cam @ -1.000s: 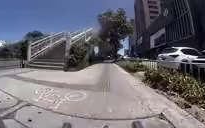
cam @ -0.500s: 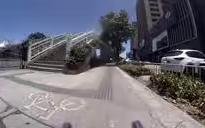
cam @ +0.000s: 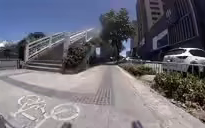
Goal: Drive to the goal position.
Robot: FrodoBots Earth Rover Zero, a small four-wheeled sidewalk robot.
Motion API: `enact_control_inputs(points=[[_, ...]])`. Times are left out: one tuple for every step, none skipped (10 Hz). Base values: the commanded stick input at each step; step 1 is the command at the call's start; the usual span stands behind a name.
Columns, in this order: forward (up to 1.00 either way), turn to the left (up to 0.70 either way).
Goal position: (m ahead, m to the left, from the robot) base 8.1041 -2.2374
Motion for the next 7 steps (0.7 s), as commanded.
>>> enact_control_inputs(points=[[0.45, 0.0], [0.45, 0.0], [0.45, 0.0], [0.45, 0.0], [0.45, 0.0], [0.45, 0.0], [0.45, 0.0]])
